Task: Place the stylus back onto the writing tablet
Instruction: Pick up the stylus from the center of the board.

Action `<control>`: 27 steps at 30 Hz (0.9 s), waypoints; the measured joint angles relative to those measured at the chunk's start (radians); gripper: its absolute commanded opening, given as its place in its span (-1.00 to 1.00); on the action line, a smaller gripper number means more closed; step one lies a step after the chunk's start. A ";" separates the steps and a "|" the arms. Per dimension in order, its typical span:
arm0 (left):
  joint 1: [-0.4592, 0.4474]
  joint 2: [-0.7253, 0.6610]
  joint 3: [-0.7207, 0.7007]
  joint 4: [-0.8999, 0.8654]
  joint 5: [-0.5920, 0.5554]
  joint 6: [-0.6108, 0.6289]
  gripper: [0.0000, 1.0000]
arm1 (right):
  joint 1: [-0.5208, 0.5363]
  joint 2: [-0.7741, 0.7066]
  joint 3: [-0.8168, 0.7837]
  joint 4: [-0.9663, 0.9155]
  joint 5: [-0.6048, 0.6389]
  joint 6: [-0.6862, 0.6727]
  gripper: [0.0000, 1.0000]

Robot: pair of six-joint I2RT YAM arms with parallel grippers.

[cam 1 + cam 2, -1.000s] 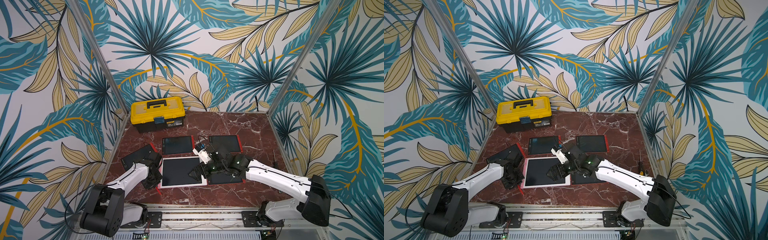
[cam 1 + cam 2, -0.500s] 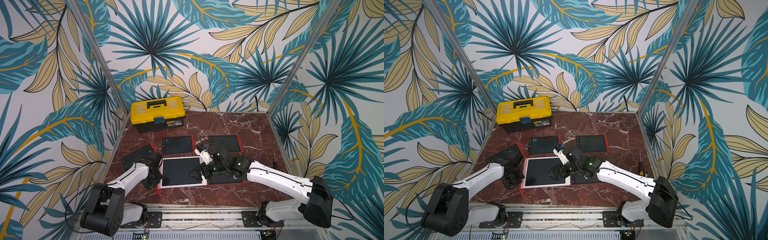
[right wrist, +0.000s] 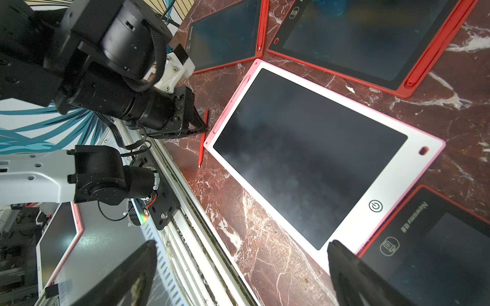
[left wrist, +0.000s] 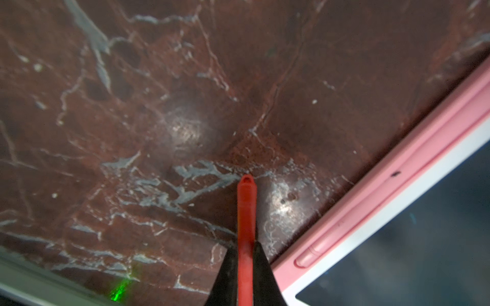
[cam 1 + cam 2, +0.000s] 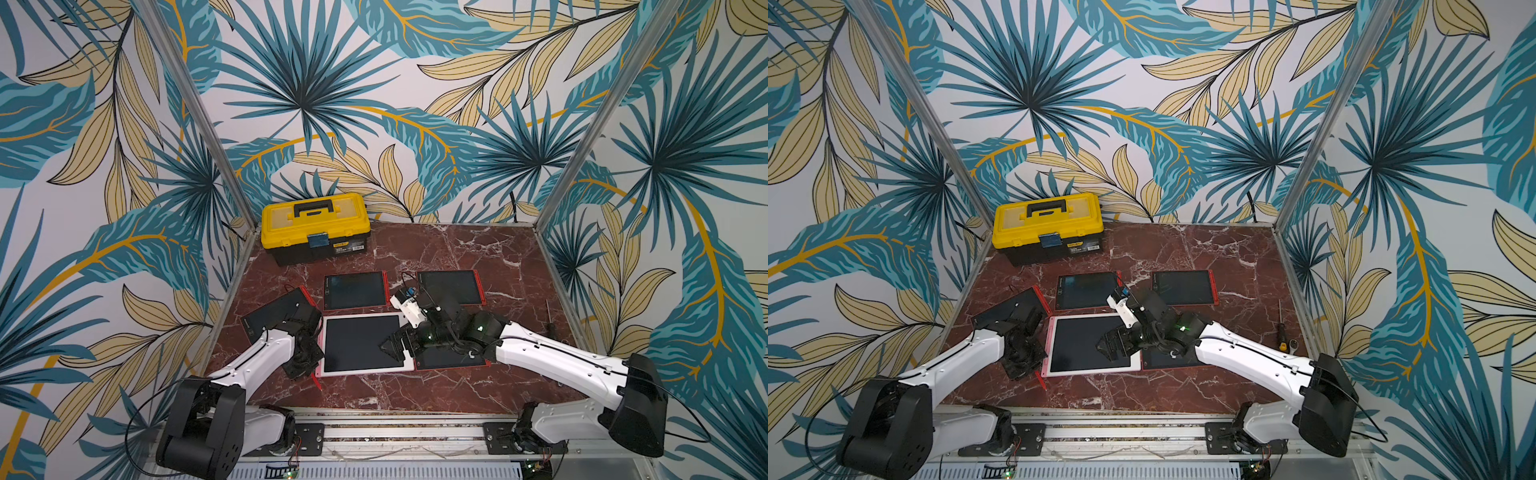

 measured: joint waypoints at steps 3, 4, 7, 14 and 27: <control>0.001 -0.001 -0.001 0.000 0.002 -0.002 -0.60 | 0.000 0.000 0.000 0.000 0.000 0.004 0.99; 0.001 -0.001 -0.001 0.000 0.003 -0.001 -0.57 | 0.000 0.000 0.000 0.000 0.000 0.005 0.99; 0.002 0.000 -0.001 0.001 0.008 0.000 -0.54 | 0.000 0.000 0.000 0.000 0.000 0.005 0.99; 0.002 0.000 -0.001 0.004 0.013 -0.005 -0.60 | 0.000 0.000 0.000 0.000 0.004 0.012 0.99; 0.002 -0.019 -0.025 0.034 0.038 -0.037 -0.63 | 0.000 -0.011 0.000 0.000 0.018 0.012 0.99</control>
